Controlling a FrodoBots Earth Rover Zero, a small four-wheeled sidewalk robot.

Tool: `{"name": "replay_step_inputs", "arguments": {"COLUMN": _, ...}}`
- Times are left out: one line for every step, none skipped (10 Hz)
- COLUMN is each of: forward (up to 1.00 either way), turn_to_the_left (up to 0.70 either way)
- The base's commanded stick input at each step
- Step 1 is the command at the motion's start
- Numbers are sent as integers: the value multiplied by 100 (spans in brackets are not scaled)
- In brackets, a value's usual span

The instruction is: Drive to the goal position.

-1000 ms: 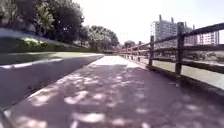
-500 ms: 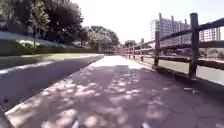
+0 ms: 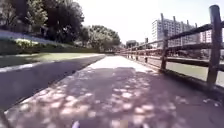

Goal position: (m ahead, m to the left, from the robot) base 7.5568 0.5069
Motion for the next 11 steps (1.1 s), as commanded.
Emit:
{"name": "replay_step_inputs", "arguments": {"forward": 100, "turn_to_the_left": 0}}
{"name": "replay_step_inputs", "arguments": {"forward": 100, "turn_to_the_left": 0}}
{"name": "replay_step_inputs", "arguments": {"forward": 100, "turn_to_the_left": 0}}
{"name": "replay_step_inputs", "arguments": {"forward": 100, "turn_to_the_left": 0}}
{"name": "replay_step_inputs", "arguments": {"forward": 100, "turn_to_the_left": 0}}
{"name": "replay_step_inputs", "arguments": {"forward": 100, "turn_to_the_left": 0}}
{"name": "replay_step_inputs", "arguments": {"forward": 100, "turn_to_the_left": 0}}
{"name": "replay_step_inputs", "arguments": {"forward": 100, "turn_to_the_left": 0}}
{"name": "replay_step_inputs", "arguments": {"forward": 100, "turn_to_the_left": 0}}
{"name": "replay_step_inputs", "arguments": {"forward": 100, "turn_to_the_left": -10}}
{"name": "replay_step_inputs", "arguments": {"forward": 100, "turn_to_the_left": -39}}
